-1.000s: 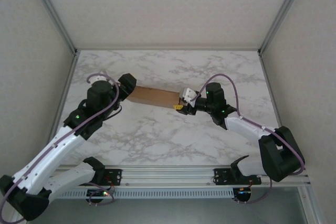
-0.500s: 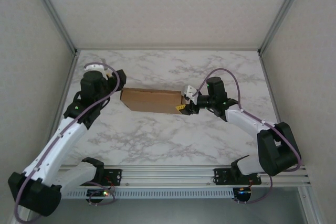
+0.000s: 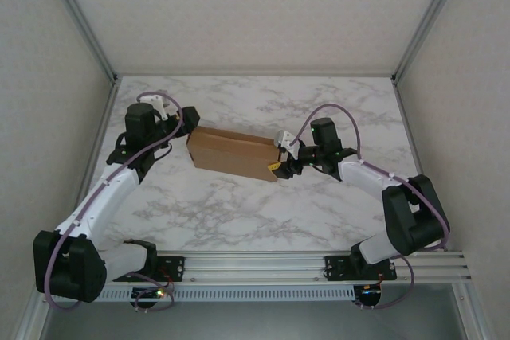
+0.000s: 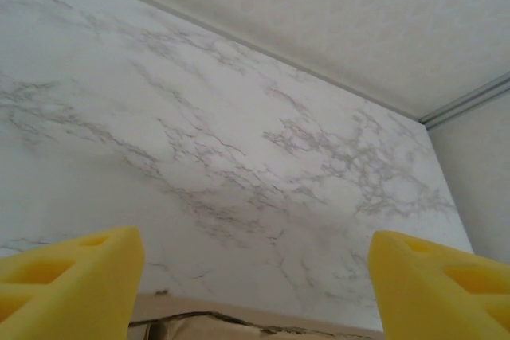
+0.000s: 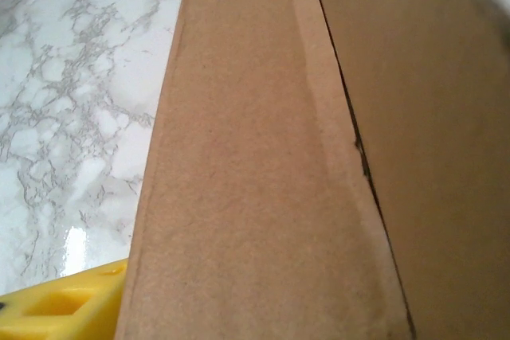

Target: Fold the paper box

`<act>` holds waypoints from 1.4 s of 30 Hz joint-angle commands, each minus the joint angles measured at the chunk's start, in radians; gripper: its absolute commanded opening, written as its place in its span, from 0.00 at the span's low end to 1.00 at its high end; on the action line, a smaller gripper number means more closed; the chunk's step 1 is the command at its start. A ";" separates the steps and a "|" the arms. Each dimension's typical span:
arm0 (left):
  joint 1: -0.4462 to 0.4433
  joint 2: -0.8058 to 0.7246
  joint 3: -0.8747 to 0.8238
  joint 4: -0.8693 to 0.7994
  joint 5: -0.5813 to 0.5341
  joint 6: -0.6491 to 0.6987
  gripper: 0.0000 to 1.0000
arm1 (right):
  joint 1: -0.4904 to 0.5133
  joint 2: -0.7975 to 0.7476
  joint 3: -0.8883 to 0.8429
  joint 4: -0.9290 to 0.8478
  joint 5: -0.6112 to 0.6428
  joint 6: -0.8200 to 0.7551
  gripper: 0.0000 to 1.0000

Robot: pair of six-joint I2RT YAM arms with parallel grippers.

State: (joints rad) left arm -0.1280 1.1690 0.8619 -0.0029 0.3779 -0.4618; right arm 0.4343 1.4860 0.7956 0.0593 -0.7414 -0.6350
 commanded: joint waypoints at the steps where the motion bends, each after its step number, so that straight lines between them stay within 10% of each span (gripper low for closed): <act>1: 0.011 0.002 -0.012 0.087 0.072 -0.047 0.74 | -0.003 0.004 -0.002 0.006 0.025 0.026 0.74; 7: 0.009 -0.006 -0.014 0.089 0.046 -0.026 0.74 | -0.014 -0.042 -0.020 0.062 0.075 0.069 0.99; 23: 0.001 -0.115 0.033 0.093 -0.281 0.086 0.71 | -0.029 -0.279 0.181 -0.199 0.094 0.236 0.99; 29: -0.024 -0.136 0.016 0.107 -0.359 0.167 0.73 | -0.021 -0.361 0.425 -0.452 0.802 0.768 0.99; 37: -0.027 -0.163 -0.045 0.125 -0.357 0.147 0.74 | -0.074 -0.303 0.598 -0.716 0.595 0.878 0.95; 42: -0.046 -0.236 -0.104 0.158 -0.395 0.151 0.73 | 0.009 -0.333 0.565 -0.761 0.592 0.737 0.67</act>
State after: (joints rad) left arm -0.1574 0.9840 0.7822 0.1051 0.0212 -0.3283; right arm 0.4088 1.1633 1.3529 -0.5983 -0.1242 0.1787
